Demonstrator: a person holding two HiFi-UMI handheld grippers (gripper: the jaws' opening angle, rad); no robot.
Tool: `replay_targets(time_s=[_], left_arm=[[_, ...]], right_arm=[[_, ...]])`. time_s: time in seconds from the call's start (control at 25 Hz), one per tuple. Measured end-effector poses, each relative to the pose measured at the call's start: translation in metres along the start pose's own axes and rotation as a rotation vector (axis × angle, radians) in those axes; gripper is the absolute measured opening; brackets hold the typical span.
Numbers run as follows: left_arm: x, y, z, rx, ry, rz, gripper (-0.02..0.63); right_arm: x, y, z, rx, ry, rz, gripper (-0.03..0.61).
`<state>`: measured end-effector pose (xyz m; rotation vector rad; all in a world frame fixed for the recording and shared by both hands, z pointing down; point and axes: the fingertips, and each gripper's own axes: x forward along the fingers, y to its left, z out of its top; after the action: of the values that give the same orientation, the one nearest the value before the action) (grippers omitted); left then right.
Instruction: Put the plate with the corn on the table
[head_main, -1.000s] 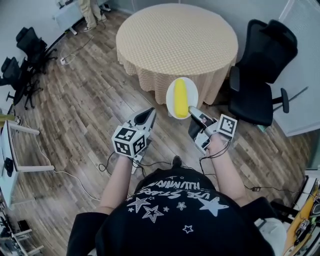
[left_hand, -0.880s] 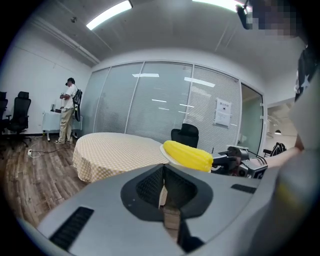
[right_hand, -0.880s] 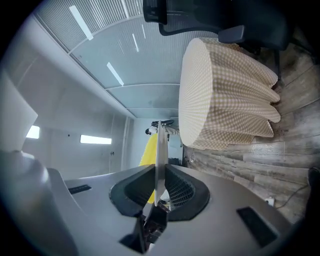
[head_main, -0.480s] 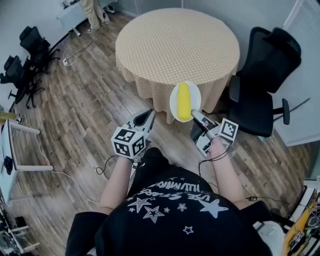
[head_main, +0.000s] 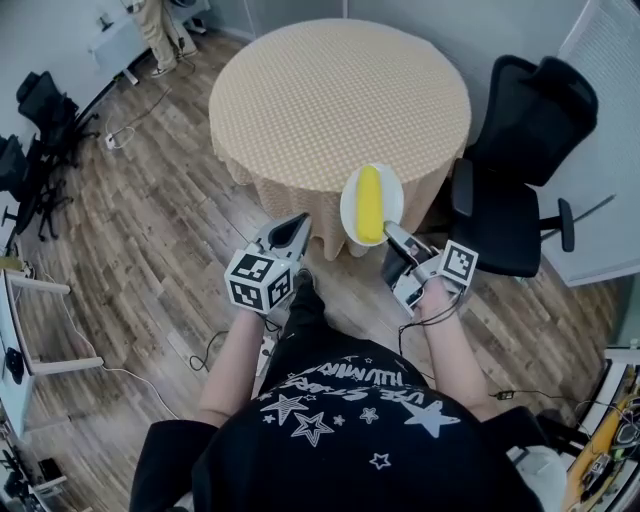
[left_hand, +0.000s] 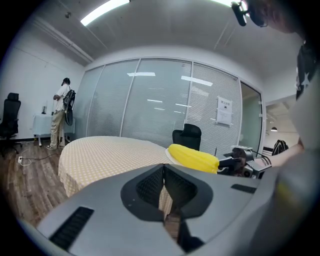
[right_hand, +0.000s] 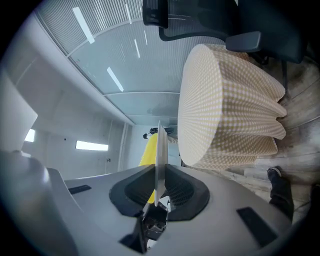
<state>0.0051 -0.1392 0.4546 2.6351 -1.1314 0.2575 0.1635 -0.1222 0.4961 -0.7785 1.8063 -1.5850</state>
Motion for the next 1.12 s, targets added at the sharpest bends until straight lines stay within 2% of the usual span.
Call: replay_targets(time_s=[0.16,0.36,0.56,1.12], left_arm=[[0.022,0.031,0.007,-0.016,0.001,-0.009,0.008],[0.059,0.069,0.007,-0.049,0.05,-0.04,0.008],[0.092,0.113,0.027,-0.027,0.055,-0.056,0.008],[0.129,0.226,0.054,-0.053,0.055,-0.074,0.008]], right_arm=[[0.024,-0.001,0.021,-0.02,-0.028,0.009,0.057],[0.06,-0.011,0.05,-0.01,-0.066,-0.014,0.058],[0.105,-0.019,0.08,-0.021,-0.091,-0.021,0.058],[0.216,-0.019,0.117,-0.029,-0.128,-0.037,0.058]])
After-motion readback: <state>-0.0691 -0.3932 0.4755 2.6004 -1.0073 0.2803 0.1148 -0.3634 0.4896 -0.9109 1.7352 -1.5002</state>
